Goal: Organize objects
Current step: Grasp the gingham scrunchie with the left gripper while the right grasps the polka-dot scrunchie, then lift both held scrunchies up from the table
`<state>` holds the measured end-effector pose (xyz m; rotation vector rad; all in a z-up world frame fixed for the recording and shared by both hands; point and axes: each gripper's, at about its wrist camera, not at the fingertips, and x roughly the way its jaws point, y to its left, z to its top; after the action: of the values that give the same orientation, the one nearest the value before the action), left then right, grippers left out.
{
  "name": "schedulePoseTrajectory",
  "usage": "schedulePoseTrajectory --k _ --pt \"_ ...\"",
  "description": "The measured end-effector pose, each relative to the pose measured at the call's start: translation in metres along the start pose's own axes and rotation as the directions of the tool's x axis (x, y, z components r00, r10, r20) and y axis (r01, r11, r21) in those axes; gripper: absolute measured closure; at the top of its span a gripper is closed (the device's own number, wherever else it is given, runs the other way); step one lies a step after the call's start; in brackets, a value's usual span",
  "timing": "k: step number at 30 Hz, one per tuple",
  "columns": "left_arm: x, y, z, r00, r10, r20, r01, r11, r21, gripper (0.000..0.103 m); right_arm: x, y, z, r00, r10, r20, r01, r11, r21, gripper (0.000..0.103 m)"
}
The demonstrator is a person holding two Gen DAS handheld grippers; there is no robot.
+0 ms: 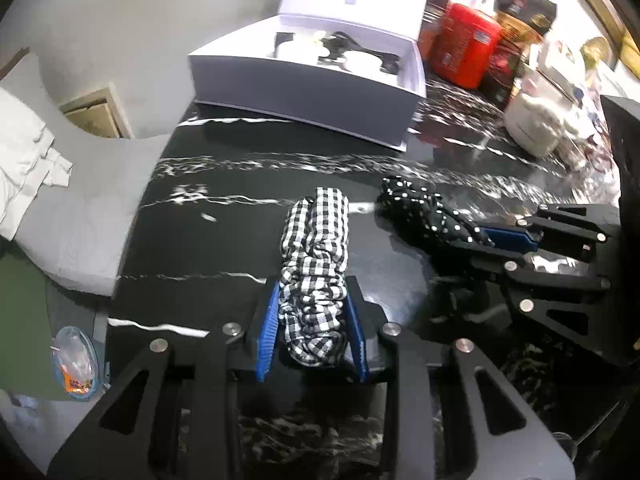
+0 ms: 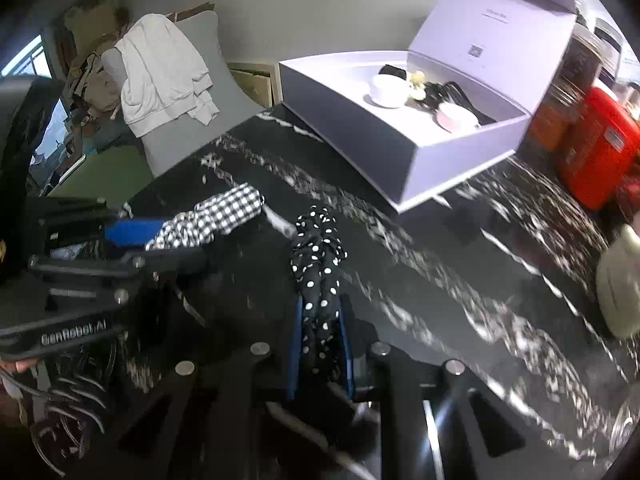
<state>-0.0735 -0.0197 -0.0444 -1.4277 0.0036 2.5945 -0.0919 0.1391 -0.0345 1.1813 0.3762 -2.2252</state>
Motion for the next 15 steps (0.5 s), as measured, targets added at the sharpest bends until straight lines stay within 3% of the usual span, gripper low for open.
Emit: schedulePoseTrajectory --k 7,11,15 --pt "-0.004 -0.034 -0.008 0.997 -0.077 -0.004 0.077 0.994 0.076 0.074 -0.021 -0.008 -0.028 1.0 0.0 -0.009 0.0 1.0 0.021 0.086" --pt "-0.004 -0.037 -0.004 0.998 -0.063 -0.009 0.063 0.996 0.063 0.071 -0.022 -0.01 -0.031 1.0 -0.017 -0.009 0.018 1.0 0.024 0.082" --pt "-0.001 -0.034 0.0 0.999 -0.05 -0.015 0.05 0.998 0.043 0.055 -0.02 -0.012 -0.028 1.0 -0.024 0.0 0.024 0.999 0.029 0.07"
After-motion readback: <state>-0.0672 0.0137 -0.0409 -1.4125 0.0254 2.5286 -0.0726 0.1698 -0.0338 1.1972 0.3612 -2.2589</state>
